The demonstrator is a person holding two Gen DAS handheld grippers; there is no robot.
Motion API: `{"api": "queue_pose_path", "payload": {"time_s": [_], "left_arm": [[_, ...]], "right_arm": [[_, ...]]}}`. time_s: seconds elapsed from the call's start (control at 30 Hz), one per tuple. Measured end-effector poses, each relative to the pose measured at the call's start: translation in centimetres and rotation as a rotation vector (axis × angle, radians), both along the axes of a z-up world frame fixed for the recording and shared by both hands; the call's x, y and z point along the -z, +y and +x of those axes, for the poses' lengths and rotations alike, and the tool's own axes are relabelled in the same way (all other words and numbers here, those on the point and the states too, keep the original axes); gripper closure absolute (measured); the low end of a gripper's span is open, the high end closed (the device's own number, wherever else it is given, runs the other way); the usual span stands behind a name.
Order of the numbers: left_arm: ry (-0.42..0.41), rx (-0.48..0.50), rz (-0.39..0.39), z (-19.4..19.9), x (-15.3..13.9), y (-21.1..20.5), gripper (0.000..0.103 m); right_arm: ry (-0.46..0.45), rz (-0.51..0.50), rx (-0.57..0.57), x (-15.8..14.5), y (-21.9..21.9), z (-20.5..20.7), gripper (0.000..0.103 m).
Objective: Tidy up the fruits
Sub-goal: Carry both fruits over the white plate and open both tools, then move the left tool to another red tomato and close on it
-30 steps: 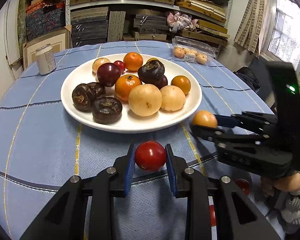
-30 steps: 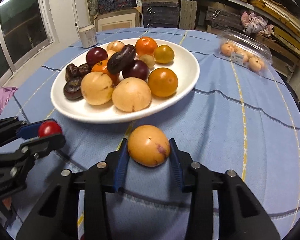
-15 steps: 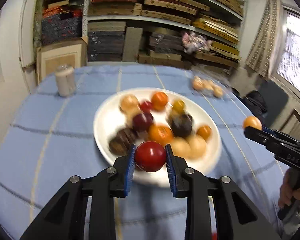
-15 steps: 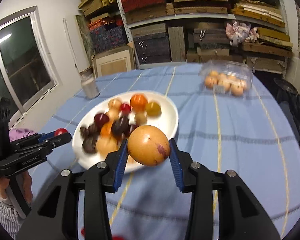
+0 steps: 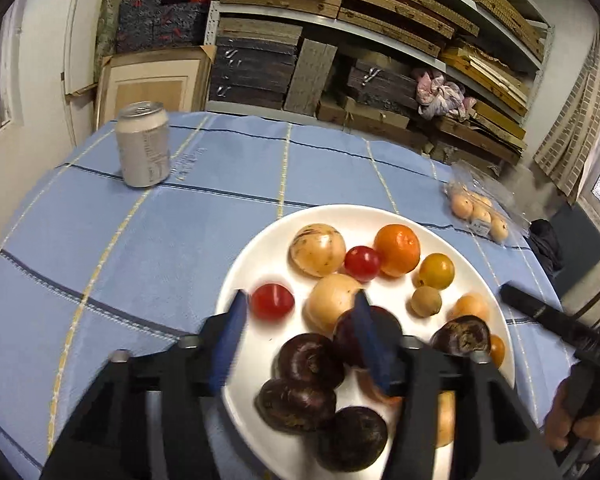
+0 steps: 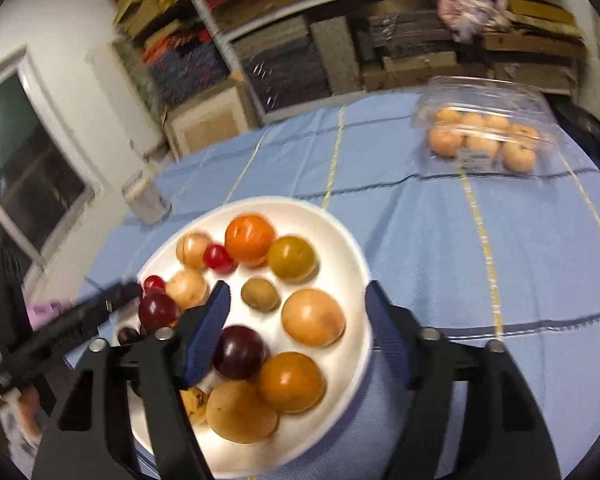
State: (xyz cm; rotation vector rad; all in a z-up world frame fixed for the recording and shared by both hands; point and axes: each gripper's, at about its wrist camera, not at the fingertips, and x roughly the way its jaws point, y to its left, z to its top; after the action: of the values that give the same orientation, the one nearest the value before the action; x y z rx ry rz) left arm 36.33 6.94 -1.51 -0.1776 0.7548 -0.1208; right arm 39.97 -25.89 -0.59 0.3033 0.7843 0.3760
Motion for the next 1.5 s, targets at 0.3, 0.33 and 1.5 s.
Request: {"api": "queue_pose_path", "payload": {"time_s": [0.3, 0.33, 1.5], "left_arm": [[-0.096, 0.061, -0.015, -8.7, -2.2, -0.7, 0.034], [-0.097, 0.076, -0.006, -9.9, -2.0, -1.2, 0.034], [0.100, 0.536, 0.145, -20.5, 5.8, -12.1, 0.077]], "right_arm": [[-0.152, 0.038, 0.045, -2.9, -3.5, -9.0, 0.016], [-0.149, 0.027, 0.048, -2.3, -3.7, -10.0, 0.016], [-0.058, 0.051, 0.037, 2.0, -6.3, -19.1, 0.009]]}}
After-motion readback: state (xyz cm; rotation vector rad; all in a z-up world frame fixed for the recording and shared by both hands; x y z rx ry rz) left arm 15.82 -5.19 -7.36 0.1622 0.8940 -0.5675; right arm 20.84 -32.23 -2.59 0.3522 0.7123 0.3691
